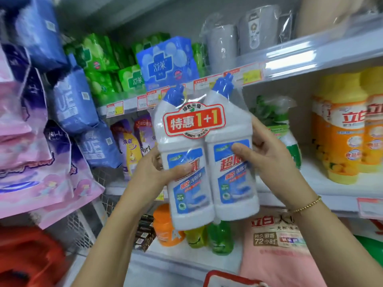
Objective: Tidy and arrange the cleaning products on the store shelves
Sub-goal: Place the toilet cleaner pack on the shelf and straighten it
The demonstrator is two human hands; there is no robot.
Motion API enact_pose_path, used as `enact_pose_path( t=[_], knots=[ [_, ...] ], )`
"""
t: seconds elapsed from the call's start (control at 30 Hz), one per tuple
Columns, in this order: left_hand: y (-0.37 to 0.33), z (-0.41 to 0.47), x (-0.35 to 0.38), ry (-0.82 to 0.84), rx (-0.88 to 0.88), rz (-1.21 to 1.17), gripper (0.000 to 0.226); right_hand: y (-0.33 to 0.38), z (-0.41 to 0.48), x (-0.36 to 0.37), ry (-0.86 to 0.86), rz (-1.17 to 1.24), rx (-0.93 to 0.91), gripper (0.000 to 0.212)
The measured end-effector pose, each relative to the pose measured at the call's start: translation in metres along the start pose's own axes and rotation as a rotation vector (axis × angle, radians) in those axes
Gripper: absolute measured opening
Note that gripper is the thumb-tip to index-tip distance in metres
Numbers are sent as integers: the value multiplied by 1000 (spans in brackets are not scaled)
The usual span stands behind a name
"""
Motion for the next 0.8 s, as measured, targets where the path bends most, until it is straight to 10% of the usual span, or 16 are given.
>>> enact_pose_path(
  t=[0.17,0.33,0.43,0.6,0.8],
  knots=[
    [4,-1,13,-114,-106,-180,75,8,-6,8,-187,-577,-114,69],
    [8,2,-3,-248,-230,-541,31,-18,-50,82,636,-1011,-506,96],
    [5,1,-12,-226,-312,-717,22,-28,-58,92,543,-1139,-744,51],
    [-18,-10,-25,-127,-213,-721,50,-2,-35,91,240,-1067,-861,47],
    [-28,-17,-44,4,-86,-407,75,12,-22,92,-324,48,-130,58]
  ],
)
Point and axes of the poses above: each hand's wrist, its own z-axis towards the middle knuckle, its own x-axis out of the palm, y = z × x, the point moved 3 cm from there along z, towards the middle knuckle, and after that the axes turned 13 degrees about -x, right-handed, at the moved point
